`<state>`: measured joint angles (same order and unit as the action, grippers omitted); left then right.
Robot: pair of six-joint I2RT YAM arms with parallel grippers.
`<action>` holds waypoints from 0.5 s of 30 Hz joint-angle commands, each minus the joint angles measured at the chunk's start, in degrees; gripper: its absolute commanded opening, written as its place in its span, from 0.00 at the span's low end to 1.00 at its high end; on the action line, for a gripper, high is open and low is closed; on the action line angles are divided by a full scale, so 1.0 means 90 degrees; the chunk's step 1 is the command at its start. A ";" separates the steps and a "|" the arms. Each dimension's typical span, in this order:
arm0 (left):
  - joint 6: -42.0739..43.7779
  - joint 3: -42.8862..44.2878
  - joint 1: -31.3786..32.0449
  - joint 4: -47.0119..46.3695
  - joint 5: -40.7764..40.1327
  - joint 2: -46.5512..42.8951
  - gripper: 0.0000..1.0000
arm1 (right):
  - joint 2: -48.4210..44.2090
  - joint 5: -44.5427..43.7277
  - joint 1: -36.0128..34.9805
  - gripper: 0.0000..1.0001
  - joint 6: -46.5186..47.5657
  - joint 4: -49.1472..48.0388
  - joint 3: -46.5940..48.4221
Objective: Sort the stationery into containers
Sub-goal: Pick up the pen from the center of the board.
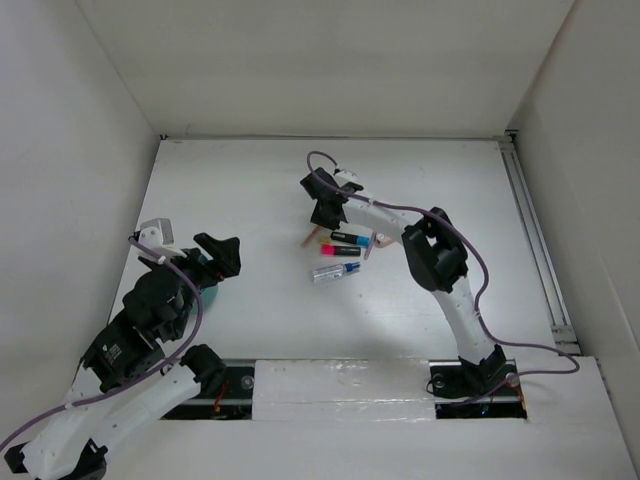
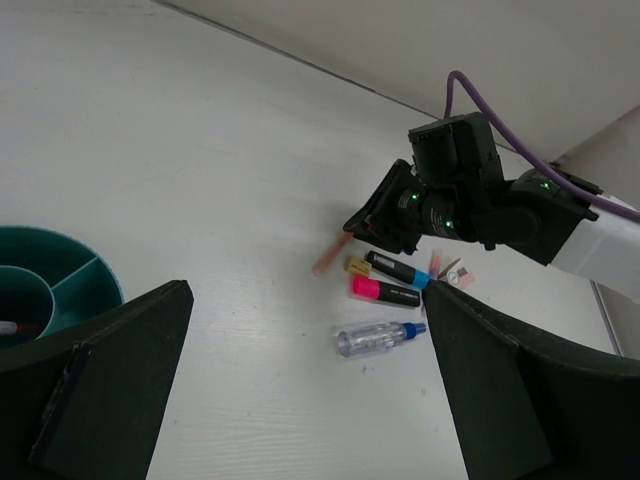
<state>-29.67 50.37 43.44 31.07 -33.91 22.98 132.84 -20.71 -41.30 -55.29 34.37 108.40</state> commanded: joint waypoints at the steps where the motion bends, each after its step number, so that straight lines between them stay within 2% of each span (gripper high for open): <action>1: -0.0033 0.0038 0.0017 -0.0093 -0.0099 -0.0093 1.00 | 0.0338 0.0221 0.0048 0.30 0.0157 0.0468 0.0250; 6: -0.0033 0.0038 0.0017 -0.0093 -0.0041 -0.0219 1.00 | 0.0397 0.0358 0.0048 0.27 0.0157 0.0527 0.0377; 9: -0.0033 0.0038 0.0017 -0.0093 -0.0041 -0.0288 1.00 | 0.0465 0.0358 0.0048 0.18 0.0040 0.0595 0.0504; 11: -0.0091 0.0038 0.0017 -0.0093 -0.0041 -0.0346 1.00 | 0.0523 0.0358 0.0048 0.18 0.0039 0.0653 0.0504; 12: -0.0092 0.0038 0.0017 -0.0093 -0.0041 -0.0347 1.00 | 0.0524 0.0358 0.0048 0.09 0.0039 0.0654 0.0562; 15: -0.0092 0.0038 0.0017 -0.0093 -0.0041 -0.0405 1.00 | 0.0524 0.0358 0.0048 0.00 -0.0087 0.0654 0.0563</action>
<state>-30.13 50.37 43.44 31.11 -33.89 20.14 135.26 -18.59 -40.93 -55.11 37.10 112.75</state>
